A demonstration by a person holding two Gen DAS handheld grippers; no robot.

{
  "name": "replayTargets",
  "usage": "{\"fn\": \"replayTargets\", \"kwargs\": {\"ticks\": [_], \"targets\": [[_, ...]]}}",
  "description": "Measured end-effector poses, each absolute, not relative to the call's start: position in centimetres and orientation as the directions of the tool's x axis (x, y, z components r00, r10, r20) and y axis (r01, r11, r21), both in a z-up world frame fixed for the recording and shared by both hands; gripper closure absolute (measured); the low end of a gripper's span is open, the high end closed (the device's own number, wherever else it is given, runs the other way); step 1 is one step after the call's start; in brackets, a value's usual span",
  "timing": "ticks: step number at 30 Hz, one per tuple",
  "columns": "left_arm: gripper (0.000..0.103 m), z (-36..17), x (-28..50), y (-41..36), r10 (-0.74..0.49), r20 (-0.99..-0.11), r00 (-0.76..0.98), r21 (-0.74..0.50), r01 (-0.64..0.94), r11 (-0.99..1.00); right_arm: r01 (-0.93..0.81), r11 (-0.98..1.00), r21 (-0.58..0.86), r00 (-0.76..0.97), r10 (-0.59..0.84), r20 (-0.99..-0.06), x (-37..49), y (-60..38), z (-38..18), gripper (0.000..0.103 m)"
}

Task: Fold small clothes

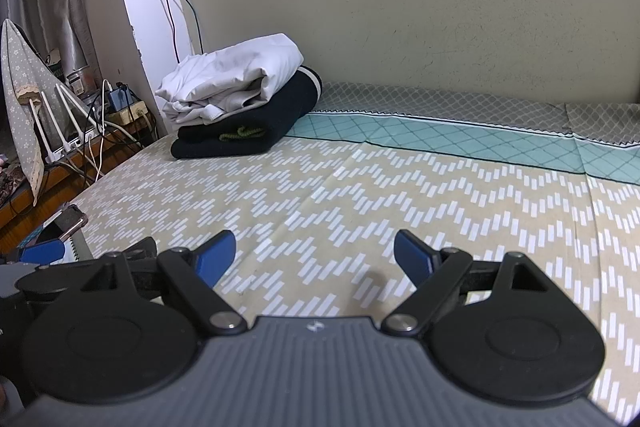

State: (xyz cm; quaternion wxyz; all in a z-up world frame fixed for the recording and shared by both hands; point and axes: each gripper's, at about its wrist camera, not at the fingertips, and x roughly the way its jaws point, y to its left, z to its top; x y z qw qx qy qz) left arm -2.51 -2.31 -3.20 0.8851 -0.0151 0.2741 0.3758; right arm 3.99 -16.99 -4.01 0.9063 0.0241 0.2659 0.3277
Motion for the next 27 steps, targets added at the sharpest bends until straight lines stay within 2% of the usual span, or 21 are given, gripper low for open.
{"fn": "replayTargets", "kwargs": {"ticks": [15,27], "targets": [[0.0,-3.2,-2.5,-2.3,0.65,-0.5,0.572,0.177,-0.668,0.723,-0.573,0.79,0.218,0.647,0.599,-0.472,4.1,-16.9,-4.0,0.015],[0.0,-3.0,-3.0,-1.3,0.599,-0.527,0.603,0.094,-0.659,0.746,-0.578,0.791,0.198,0.652,0.594,-0.472,4.0,-16.8,-4.0,0.015]]}}
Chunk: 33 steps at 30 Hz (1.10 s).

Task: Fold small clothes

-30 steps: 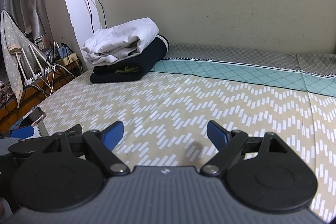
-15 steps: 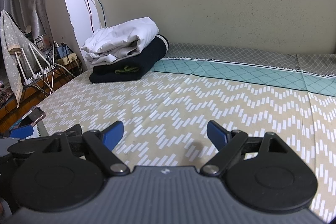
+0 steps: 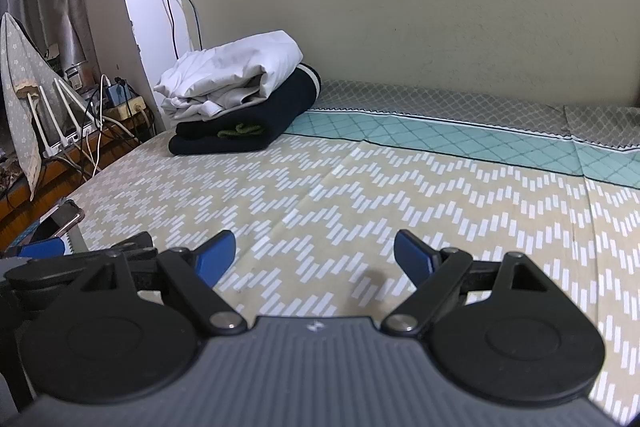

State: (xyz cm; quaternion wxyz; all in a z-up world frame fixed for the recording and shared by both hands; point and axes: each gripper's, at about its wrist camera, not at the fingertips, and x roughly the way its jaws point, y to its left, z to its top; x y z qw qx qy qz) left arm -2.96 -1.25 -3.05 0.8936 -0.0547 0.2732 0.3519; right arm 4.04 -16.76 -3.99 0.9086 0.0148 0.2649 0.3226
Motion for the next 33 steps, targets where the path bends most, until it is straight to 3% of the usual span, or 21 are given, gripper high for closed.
{"fn": "replayTargets", "kwargs": {"ticks": [33], "targets": [[0.0,-2.9,-3.23,-1.78,0.595,-0.495,0.633,0.106,-0.636,0.764,-0.558,0.813,0.167,0.678,0.562,-0.474,4.35,-17.01,-3.77,0.015]]}}
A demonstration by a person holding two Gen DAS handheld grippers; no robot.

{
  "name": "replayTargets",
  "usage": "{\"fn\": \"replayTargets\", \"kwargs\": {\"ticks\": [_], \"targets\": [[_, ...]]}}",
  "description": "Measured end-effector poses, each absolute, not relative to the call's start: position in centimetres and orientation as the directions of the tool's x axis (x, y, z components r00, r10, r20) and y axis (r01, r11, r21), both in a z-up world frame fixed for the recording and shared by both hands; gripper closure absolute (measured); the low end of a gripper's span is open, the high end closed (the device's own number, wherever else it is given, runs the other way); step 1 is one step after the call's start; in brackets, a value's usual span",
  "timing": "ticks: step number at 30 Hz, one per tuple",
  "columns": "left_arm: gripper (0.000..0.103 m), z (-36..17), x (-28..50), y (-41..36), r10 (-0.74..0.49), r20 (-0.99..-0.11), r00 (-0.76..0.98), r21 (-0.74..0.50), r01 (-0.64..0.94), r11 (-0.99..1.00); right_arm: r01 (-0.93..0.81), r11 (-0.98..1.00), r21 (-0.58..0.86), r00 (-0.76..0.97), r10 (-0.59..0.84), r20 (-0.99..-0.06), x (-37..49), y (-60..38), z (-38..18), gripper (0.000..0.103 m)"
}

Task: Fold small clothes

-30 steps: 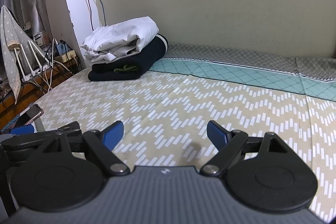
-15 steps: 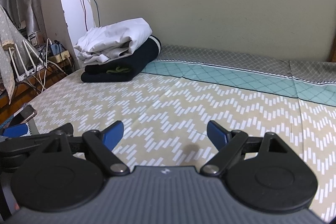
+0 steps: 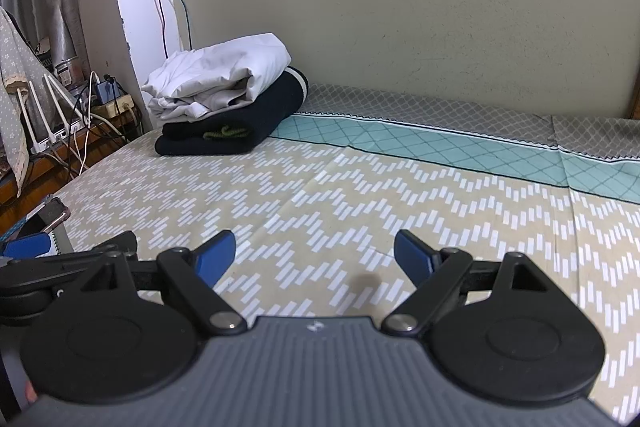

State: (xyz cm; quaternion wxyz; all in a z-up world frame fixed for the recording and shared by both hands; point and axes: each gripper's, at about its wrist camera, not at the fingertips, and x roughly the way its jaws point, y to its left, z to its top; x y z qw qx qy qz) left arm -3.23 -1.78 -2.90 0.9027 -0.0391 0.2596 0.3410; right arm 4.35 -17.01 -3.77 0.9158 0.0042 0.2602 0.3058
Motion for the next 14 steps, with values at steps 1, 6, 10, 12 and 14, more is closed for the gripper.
{"fn": "replayTargets", "kwargs": {"ticks": [1,6,10,12,14], "targets": [[0.0,-2.9,-3.23,-1.76,0.595,-0.495,0.633,0.108,-0.635,0.765,-0.558,0.813,0.167,0.677,0.563,-0.474,4.35,-17.02,-3.77,0.015],[0.0,-2.89,-3.25,-1.66,0.596,-0.492,0.634,0.111,-0.633,0.766,-0.558,0.813,0.167,0.677,0.563,-0.474,4.35,-17.02,-3.77,0.015],[0.0,-2.85,-3.25,-1.81,0.603,-0.482,0.636,0.124,-0.631,0.766,-0.558,0.813,0.167,0.677,0.562,-0.474,4.34,-17.01,-3.77,0.015],[0.0,-2.84,-3.2,-1.92,0.599,-0.479,0.642,0.129,-0.624,0.771,-0.558,0.813,0.166,0.678,0.562,-0.474,4.35,-17.01,-3.77,0.015],[0.0,-2.87,-3.12,-1.87,0.588,-0.484,0.648,0.129,-0.611,0.781,-0.557,0.814,0.166,0.678,0.561,-0.474,4.35,-17.01,-3.78,0.015]]}}
